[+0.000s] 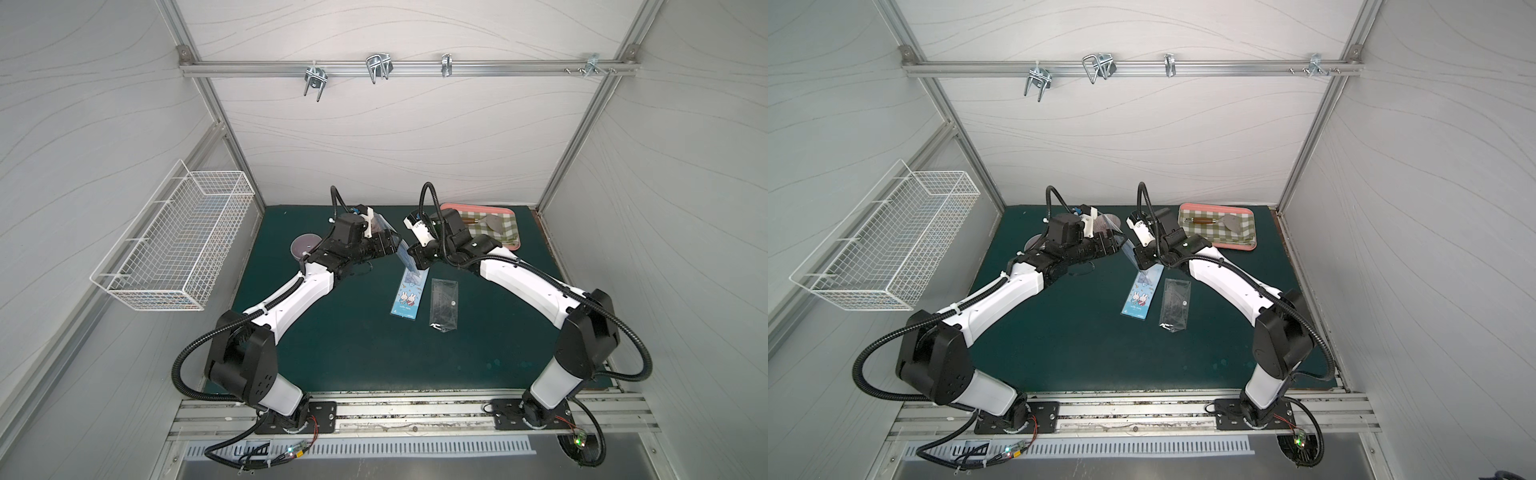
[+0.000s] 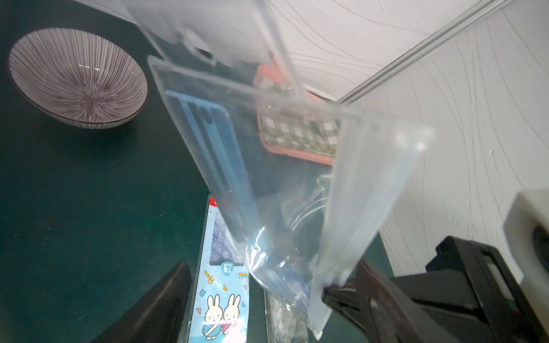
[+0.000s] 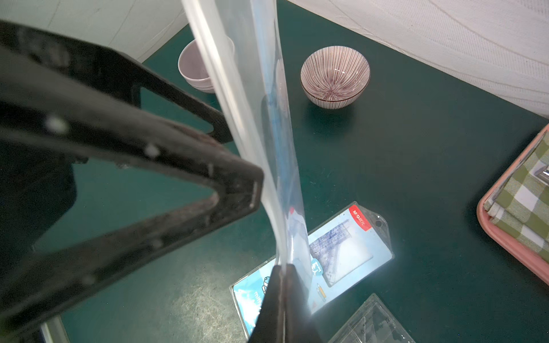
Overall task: Open the ruler set and take out the ruler
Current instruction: Adjust the ruler set bag.
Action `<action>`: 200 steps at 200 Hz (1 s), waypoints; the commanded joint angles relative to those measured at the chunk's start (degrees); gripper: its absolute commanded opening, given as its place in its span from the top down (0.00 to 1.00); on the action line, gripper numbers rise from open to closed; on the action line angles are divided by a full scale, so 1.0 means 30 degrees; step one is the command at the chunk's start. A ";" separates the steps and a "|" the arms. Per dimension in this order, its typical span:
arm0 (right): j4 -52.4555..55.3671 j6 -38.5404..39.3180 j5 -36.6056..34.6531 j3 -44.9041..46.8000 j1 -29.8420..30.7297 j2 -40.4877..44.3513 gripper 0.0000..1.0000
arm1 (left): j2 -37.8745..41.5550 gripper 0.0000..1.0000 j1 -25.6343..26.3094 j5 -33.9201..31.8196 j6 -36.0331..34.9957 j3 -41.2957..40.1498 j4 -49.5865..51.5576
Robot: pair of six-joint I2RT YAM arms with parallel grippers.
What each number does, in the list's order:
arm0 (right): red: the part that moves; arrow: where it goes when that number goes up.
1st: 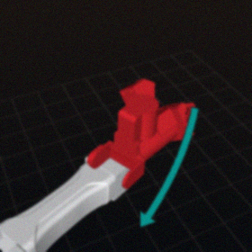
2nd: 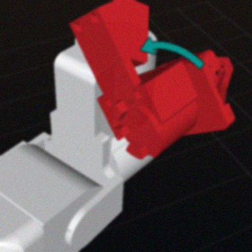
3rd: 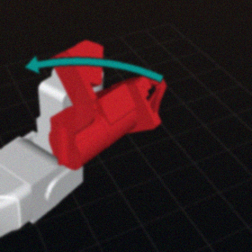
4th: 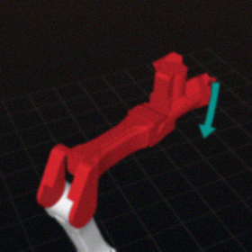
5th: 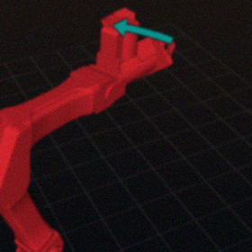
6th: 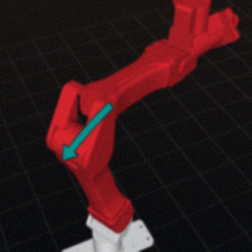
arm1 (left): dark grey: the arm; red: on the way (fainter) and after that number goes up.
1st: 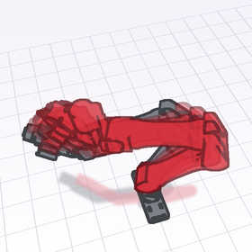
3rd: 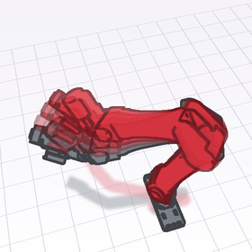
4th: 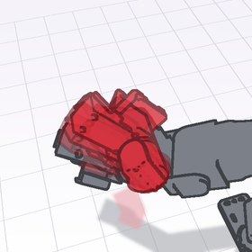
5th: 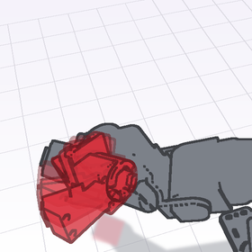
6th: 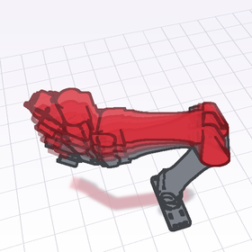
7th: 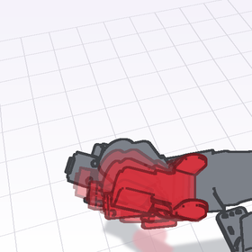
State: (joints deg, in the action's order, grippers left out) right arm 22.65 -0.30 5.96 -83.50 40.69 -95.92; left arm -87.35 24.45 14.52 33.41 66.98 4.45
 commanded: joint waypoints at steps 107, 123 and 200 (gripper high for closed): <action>-0.0902 0.0153 -0.0699 0.0173 0.0413 0.0173 1.00 | -0.0150 0.33 0.0083 -0.0744 0.0454 -0.0103 -0.1449; -0.0930 0.0139 -0.0686 0.0129 0.0428 0.0143 1.00 | -0.0107 0.31 0.0083 -0.0508 0.0624 -0.0177 -0.1617; -0.0895 0.0870 -0.1578 0.0068 0.0940 -0.0079 1.00 | -0.0644 0.33 0.0083 -0.0758 0.1029 0.0144 -0.1583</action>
State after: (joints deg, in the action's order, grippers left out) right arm 21.39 0.49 2.90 -83.18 42.35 -95.96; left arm -87.81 24.45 12.84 35.31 66.28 2.35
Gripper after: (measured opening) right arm 0.047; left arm 0.688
